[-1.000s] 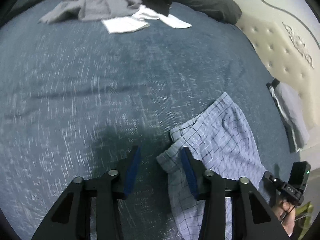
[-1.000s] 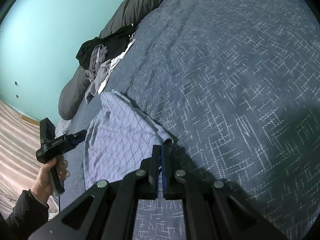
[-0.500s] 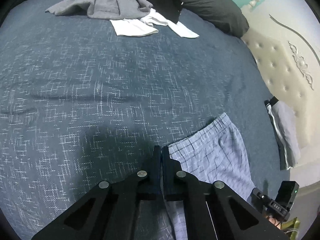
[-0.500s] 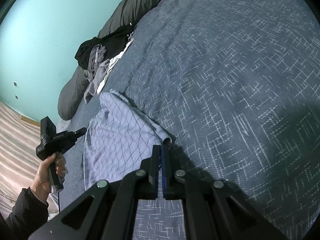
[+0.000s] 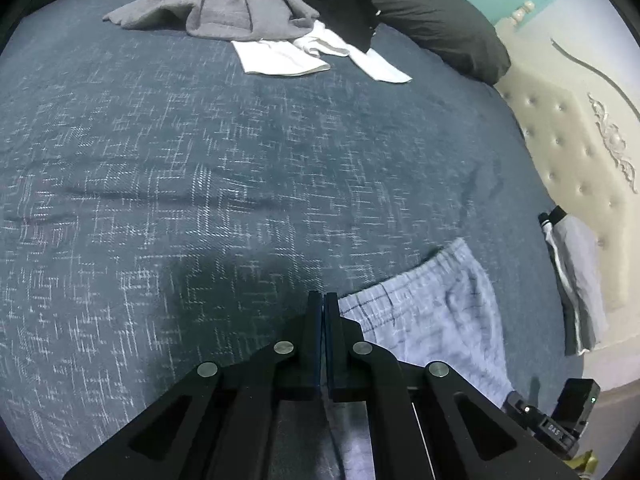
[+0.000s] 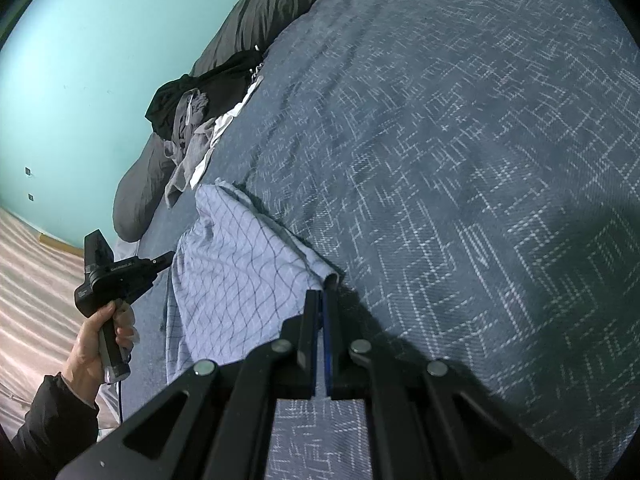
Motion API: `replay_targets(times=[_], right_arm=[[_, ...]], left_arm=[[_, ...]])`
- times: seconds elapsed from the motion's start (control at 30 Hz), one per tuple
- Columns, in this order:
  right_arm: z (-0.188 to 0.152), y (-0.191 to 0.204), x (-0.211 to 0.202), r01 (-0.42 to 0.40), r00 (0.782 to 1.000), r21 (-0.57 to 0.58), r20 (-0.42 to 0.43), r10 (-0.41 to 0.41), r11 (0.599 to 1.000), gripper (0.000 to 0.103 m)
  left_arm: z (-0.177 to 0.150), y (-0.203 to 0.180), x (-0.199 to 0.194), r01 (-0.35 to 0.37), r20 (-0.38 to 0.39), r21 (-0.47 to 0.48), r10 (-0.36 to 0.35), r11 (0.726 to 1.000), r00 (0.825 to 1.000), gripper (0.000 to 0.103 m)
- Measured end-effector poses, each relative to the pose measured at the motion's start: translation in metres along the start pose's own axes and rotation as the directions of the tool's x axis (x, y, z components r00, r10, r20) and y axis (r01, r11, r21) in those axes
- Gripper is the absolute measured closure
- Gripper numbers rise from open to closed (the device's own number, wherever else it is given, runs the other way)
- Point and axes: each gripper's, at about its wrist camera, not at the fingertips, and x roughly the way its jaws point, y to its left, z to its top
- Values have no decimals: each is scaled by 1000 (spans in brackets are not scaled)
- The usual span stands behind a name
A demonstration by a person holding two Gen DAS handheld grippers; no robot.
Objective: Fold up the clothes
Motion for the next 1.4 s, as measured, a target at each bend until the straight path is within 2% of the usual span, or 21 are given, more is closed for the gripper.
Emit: replay_targets(times=[0.07, 0.1, 0.13, 0.2, 0.43, 0.57, 0.67, 0.97, 1.17, 1.2, 1.23, 1.27, 1.4], right_arm=[[1, 0, -1, -2, 1000, 1, 5, 2, 1000, 101], [1, 0, -1, -3, 1000, 1, 7, 3, 1000, 101], [2, 0, -1, -4, 1000, 4, 7, 4, 1000, 101], [3, -1, -1, -7, 1000, 10, 5, 7, 1000, 101], [5, -2, -4, -4, 1000, 32, 17, 4, 999, 100], [7, -1, -8, -8, 1000, 37, 27, 7, 999, 99], [7, 1, -10, -19, 999, 40, 30, 18, 999, 99], [4, 2, -15, -37, 999, 59, 23, 36, 998, 99], [5, 3, -23, -65, 998, 72, 32, 63, 995, 99], [5, 2, -25, -68, 997, 74, 35, 66, 995, 99], [5, 2, -26, -72, 997, 77, 38, 69, 994, 99], [5, 2, -27, -75, 997, 81, 40, 72, 994, 99], [5, 0, -30, -85, 996, 91, 44, 82, 992, 99]], left_arm=[[-5, -5, -7, -22, 8, 26, 22, 999, 1000, 91], [-9, -9, -12, -36, 14, 42, 35, 998, 999, 79], [-14, -12, -17, -48, 19, 57, 47, 997, 999, 75], [-28, -20, -28, -28, 25, 91, 26, 995, 999, 74], [-100, -59, -49, 37, -86, 205, -20, 978, 996, 74], [-137, -69, -58, 33, -123, 225, -5, 974, 992, 74], [-158, -72, -62, -9, -137, 243, 44, 970, 990, 74], [-217, -105, -79, -53, -165, 325, 111, 944, 980, 74], [-234, -123, -78, -110, -141, 403, 180, 909, 973, 74], [-235, -125, -77, -114, -141, 407, 185, 907, 973, 70], [-236, -126, -74, -118, -144, 407, 191, 906, 971, 62], [-237, -127, -71, -123, -148, 408, 198, 905, 969, 59], [-245, -137, -59, -178, -127, 480, 268, 859, 955, 59]])
